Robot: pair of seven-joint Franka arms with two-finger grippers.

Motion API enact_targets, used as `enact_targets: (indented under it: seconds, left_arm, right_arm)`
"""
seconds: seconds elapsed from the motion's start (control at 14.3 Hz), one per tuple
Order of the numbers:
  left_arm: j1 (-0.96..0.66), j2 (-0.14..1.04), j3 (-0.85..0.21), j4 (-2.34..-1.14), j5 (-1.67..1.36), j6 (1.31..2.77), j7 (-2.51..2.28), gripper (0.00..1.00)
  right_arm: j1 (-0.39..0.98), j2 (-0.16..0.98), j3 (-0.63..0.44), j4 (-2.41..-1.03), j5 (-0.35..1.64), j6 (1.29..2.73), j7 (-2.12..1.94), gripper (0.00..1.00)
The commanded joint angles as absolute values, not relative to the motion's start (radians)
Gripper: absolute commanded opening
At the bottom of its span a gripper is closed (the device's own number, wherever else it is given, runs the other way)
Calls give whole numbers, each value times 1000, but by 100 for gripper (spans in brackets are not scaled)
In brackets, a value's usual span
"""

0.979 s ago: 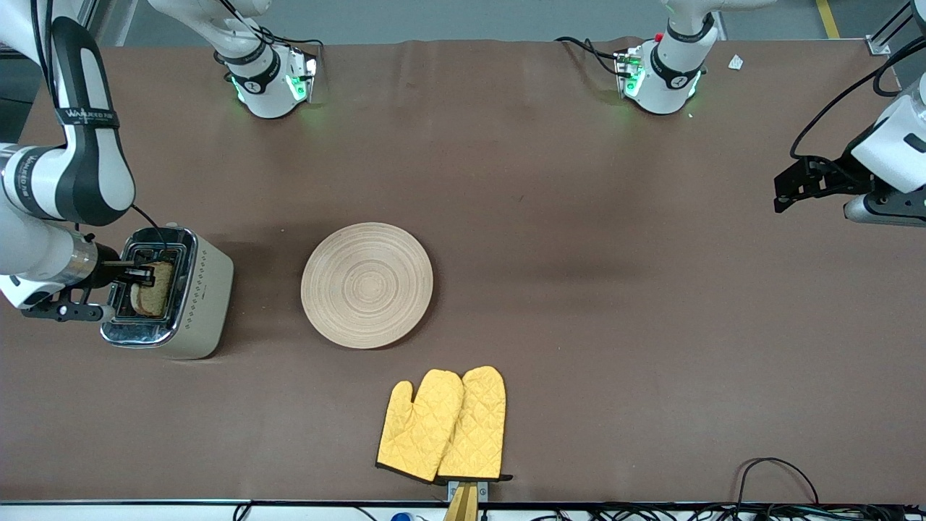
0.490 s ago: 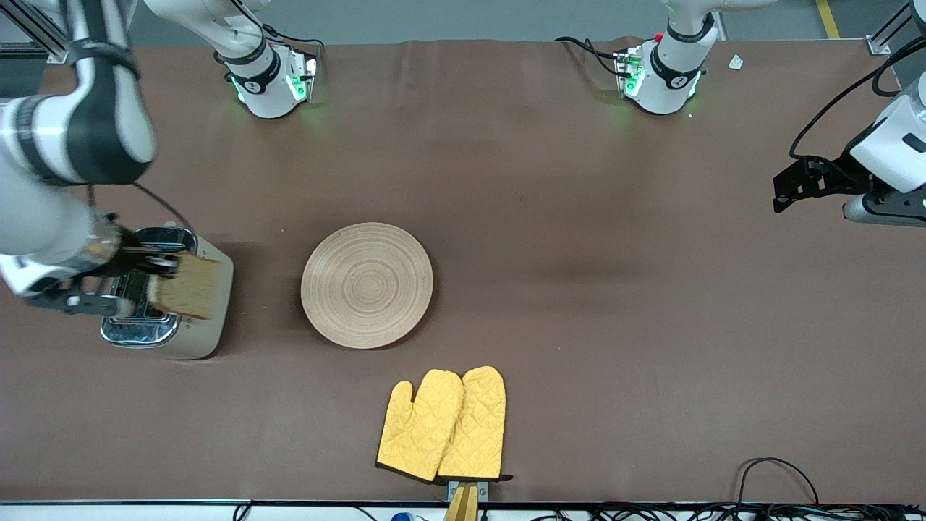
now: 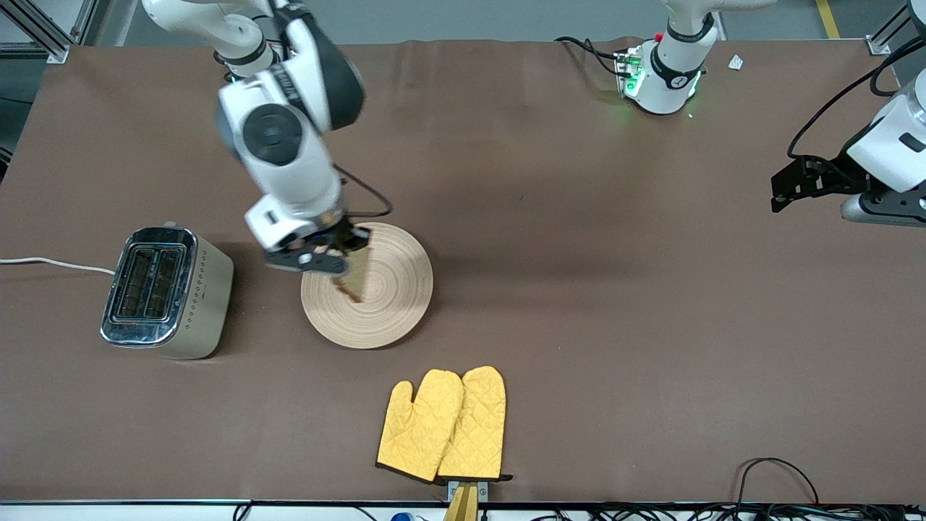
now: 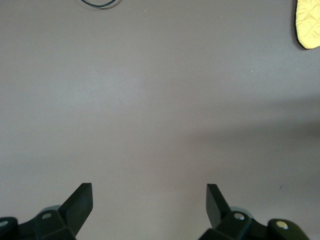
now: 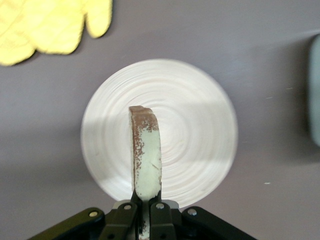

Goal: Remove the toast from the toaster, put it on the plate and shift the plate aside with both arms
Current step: 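Carry the bread over the wooden plate and lower it with the right gripper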

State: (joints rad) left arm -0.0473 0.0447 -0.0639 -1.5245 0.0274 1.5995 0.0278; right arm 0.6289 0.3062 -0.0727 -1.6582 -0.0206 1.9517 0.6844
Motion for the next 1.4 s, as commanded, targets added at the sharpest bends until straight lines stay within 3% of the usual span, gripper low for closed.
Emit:
enact_targets:
  seconds: [0.0,0.28,0.56,0.98,1.05,1.12,1.19,1.33]
  left_arm:
    - [-49,52,-67,-1506,43,1582,12,100]
    - [-55,54,-69,-1512,43,1580,11,100]
    - [-57,87,-71,-1520,28,1580,15,100]
    - [-116,251,-117,-1523,-199,1652,-89,100]
    - [-136,274,-118,-1523,-230,1676,-109,100]
    - [-156,305,-118,-1523,-288,1702,-121,100]
    - [-166,342,-118,-1523,-355,1718,-121,100]
    - [-195,441,-118,-1522,-524,1778,-121,100]
  right_arm:
    - [673,308,-89,-1759,-14,2093,686,1]
    - [677,362,-91,-1873,-17,2320,678,1]
    - [649,426,-92,-1878,-32,2344,664,2]
    - [569,422,-100,-1989,-37,2345,525,6]
    - [562,426,-103,-1991,-46,2344,525,23]
    - [539,428,-106,-1991,-48,2341,525,66]
    - [526,428,-106,-1993,-48,2338,525,100]
    - [525,420,-107,-1987,-48,2303,526,100]
